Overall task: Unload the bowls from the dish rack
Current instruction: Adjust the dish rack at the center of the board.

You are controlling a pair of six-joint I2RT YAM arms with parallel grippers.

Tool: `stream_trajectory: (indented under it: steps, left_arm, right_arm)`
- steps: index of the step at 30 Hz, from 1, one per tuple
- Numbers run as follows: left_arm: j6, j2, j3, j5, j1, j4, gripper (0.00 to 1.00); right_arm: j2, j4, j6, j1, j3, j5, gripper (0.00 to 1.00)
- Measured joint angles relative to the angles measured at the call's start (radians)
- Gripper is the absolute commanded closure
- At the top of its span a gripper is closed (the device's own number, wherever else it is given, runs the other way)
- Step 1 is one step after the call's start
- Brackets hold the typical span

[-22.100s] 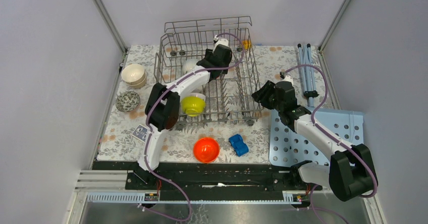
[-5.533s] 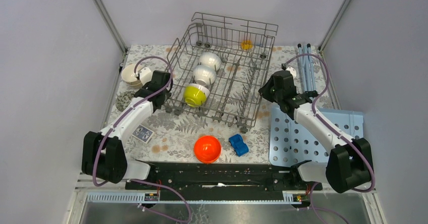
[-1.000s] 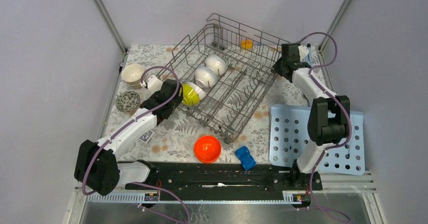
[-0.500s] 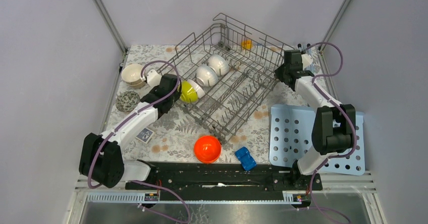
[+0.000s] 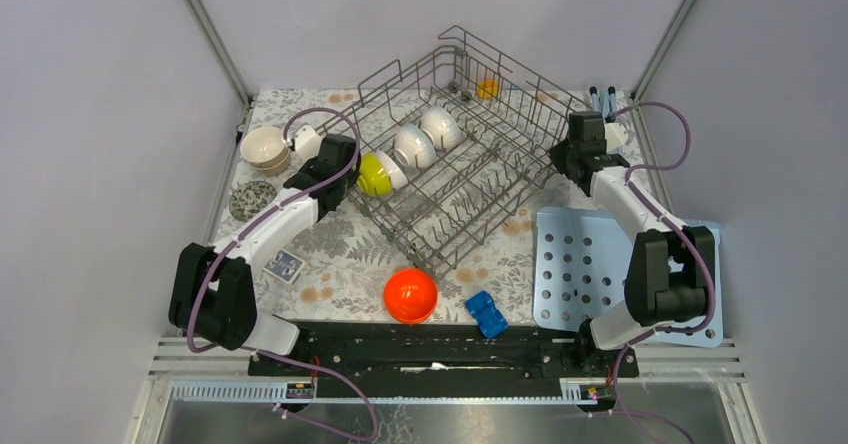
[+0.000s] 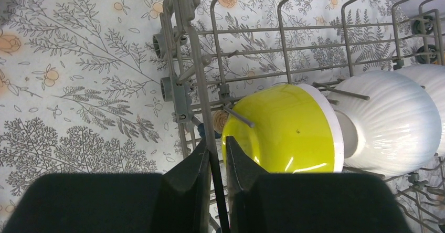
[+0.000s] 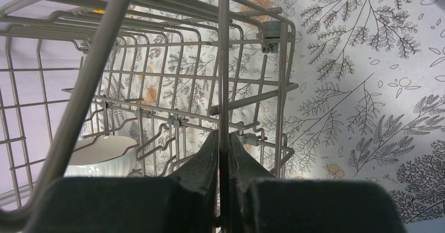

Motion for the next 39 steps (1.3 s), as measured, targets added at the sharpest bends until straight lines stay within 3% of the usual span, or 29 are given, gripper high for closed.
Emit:
stream_trajectory:
  steps: [30,39]
  left_arm:
    - [0.117,0.149,0.140,0.089,0.123,0.028,1.00]
    - [0.138,0.168,0.166,0.183,0.188,0.036,1.00]
  right_arm:
    - [-0.144,0.063,0.171,0.029,-0.174,-0.066,1.00]
    - [-0.155,0.095,0.211,0.056,-0.200,-0.068,1.00]
